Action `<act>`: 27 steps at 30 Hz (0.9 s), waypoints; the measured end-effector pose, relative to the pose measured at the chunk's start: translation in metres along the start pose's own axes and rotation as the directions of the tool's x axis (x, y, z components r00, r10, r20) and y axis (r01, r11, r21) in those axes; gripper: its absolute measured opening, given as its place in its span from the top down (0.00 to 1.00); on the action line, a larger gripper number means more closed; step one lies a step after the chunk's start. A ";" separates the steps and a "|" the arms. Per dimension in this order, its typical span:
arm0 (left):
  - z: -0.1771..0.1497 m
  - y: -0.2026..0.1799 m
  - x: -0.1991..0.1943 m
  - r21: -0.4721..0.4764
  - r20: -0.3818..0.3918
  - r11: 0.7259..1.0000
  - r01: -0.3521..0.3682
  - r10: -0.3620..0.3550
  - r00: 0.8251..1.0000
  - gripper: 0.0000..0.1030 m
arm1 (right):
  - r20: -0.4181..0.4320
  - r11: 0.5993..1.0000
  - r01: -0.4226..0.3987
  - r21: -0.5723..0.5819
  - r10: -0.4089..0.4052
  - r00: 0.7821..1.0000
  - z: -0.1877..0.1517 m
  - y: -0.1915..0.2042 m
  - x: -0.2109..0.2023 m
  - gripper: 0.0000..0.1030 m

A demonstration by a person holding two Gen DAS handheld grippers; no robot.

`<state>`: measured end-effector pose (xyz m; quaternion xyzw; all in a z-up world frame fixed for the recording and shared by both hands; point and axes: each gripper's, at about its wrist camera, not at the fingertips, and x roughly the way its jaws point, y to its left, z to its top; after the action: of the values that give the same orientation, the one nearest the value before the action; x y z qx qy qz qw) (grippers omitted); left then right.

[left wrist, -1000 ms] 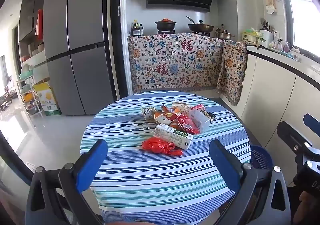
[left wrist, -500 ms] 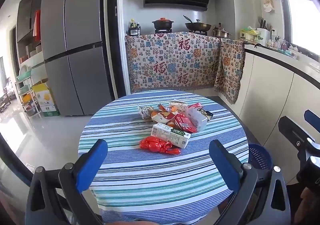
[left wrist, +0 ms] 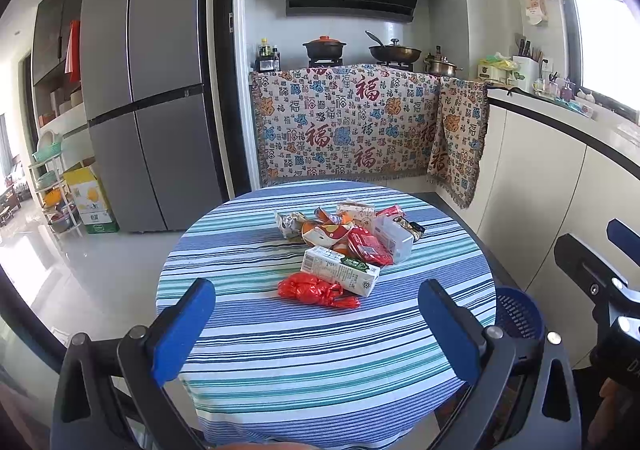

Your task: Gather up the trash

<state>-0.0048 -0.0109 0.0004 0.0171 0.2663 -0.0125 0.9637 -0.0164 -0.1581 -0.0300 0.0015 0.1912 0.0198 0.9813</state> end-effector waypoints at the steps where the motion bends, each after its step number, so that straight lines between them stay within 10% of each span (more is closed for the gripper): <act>1: 0.000 0.000 0.000 0.000 0.001 1.000 0.000 0.000 1.000 0.00 | 0.001 1.000 0.001 -0.001 -0.001 1.000 0.001 0.000 0.000 0.00; 27: 0.000 -0.002 -0.004 0.001 0.006 1.000 0.004 -0.004 1.000 0.00 | 0.010 1.000 0.003 -0.003 -0.003 1.000 0.000 0.002 0.000 0.00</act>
<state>-0.0086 -0.0129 0.0021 0.0171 0.2634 -0.0146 0.9644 -0.0165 -0.1564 -0.0299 -0.0001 0.1865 0.0186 0.9823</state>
